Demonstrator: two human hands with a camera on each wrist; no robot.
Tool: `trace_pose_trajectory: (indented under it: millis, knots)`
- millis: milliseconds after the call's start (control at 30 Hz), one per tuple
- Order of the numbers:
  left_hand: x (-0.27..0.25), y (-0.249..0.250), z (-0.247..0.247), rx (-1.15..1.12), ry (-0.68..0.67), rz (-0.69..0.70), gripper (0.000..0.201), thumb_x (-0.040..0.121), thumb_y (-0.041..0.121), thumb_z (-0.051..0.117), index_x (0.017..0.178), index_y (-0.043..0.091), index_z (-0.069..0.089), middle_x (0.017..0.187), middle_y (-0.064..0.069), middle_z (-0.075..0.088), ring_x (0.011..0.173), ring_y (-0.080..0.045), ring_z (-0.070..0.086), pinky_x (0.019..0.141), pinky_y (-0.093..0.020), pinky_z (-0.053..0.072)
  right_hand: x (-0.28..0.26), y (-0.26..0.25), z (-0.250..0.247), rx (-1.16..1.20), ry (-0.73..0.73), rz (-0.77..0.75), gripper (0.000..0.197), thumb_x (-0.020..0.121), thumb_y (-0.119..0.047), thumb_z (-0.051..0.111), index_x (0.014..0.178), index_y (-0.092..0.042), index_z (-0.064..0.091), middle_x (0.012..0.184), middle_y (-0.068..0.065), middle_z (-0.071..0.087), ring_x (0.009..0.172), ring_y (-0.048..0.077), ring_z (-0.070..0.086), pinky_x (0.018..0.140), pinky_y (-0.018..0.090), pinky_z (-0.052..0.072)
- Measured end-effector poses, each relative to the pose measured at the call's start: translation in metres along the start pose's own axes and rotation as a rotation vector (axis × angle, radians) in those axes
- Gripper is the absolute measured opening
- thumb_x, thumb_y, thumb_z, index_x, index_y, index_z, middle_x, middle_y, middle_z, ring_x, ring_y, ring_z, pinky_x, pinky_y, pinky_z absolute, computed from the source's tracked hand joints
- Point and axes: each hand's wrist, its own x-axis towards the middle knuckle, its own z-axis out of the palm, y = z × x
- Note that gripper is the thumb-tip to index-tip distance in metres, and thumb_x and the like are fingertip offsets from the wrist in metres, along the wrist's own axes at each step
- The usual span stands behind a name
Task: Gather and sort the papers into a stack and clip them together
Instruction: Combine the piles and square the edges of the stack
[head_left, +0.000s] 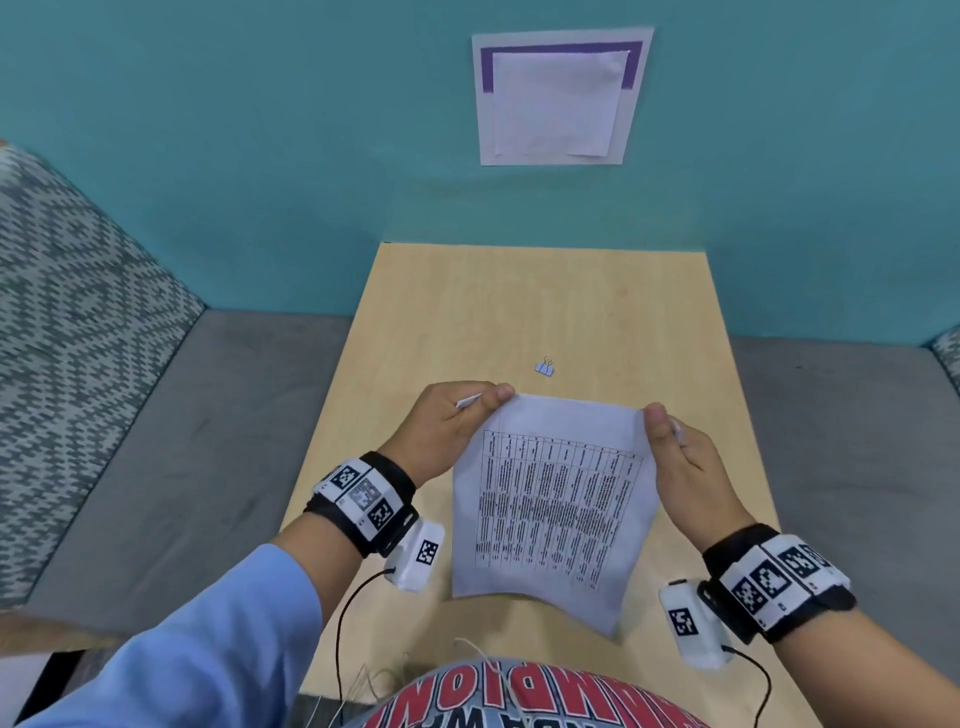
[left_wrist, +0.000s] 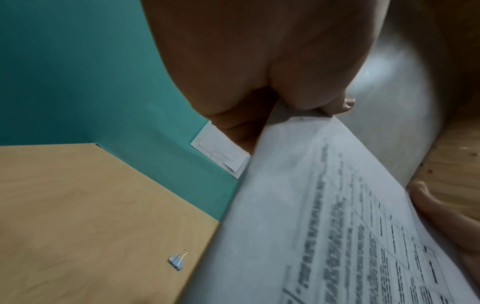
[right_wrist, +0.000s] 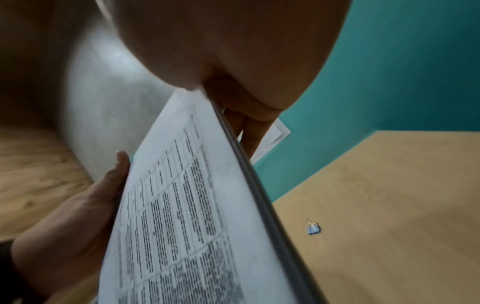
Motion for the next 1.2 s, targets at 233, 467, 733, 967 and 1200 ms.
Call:
trace_pose_trajectory:
  millis: [233,467,733,967,1200]
  knots:
    - [0.001,0.016,-0.005,-0.037,-0.002,-0.07,0.063,0.102,0.06,0.05,0.061,0.018,0.026,0.063,-0.002,0.023,0.056,-0.016,0.026,0.057,-0.031,0.023,0.004,-0.008,0.001,0.113,-0.003,0.1,0.075,0.095,-0.065,0.036,0.105,-0.002,0.076,0.098,0.015,0.08,0.082,0.018,0.075,0.076,0.03,0.055]
    - [-0.004,-0.001,-0.009,-0.252,-0.084,-0.295,0.087,0.087,0.082,0.04,0.111,0.006,0.077,0.09,-0.011,0.073,0.078,-0.025,0.067,0.059,-0.034,0.052,0.012,-0.006,0.002,0.129,-0.013,0.114,0.076,0.097,-0.066,0.038,0.103,-0.001,0.076,0.087,0.008,0.079,0.078,0.016,0.071,0.069,0.029,0.052]
    - [-0.051,-0.043,0.007,-0.161,-0.252,-0.439,0.04,0.093,0.032,0.08,0.127,0.012,0.076,0.126,0.001,0.079,0.122,-0.018,0.073,0.115,-0.042,0.051,0.047,-0.003,-0.006,0.235,0.079,0.282,0.055,0.106,-0.054,0.037,0.097,-0.014,0.074,0.084,0.002,0.083,0.073,0.015,0.077,0.069,0.033,0.054]
    - [-0.055,-0.085,-0.018,-0.137,-0.057,-0.491,0.05,0.086,0.047,0.081,0.114,0.006,0.081,0.118,-0.016,0.08,0.103,-0.028,0.075,0.101,-0.045,0.058,0.088,0.034,0.023,0.062,-0.089,0.425,0.058,0.104,-0.058,0.041,0.114,-0.01,0.072,0.092,0.011,0.079,0.078,0.027,0.074,0.074,0.04,0.061]
    - [-0.059,-0.125,-0.072,-0.09,0.177,-0.589,0.051,0.092,0.048,0.077,0.11,0.001,0.078,0.103,-0.003,0.083,0.092,-0.023,0.079,0.085,-0.033,0.06,0.17,0.094,0.034,-0.612,-0.147,0.38,0.043,0.099,-0.046,0.059,0.128,-0.014,0.064,0.121,0.007,0.075,0.102,0.028,0.073,0.094,0.04,0.055]
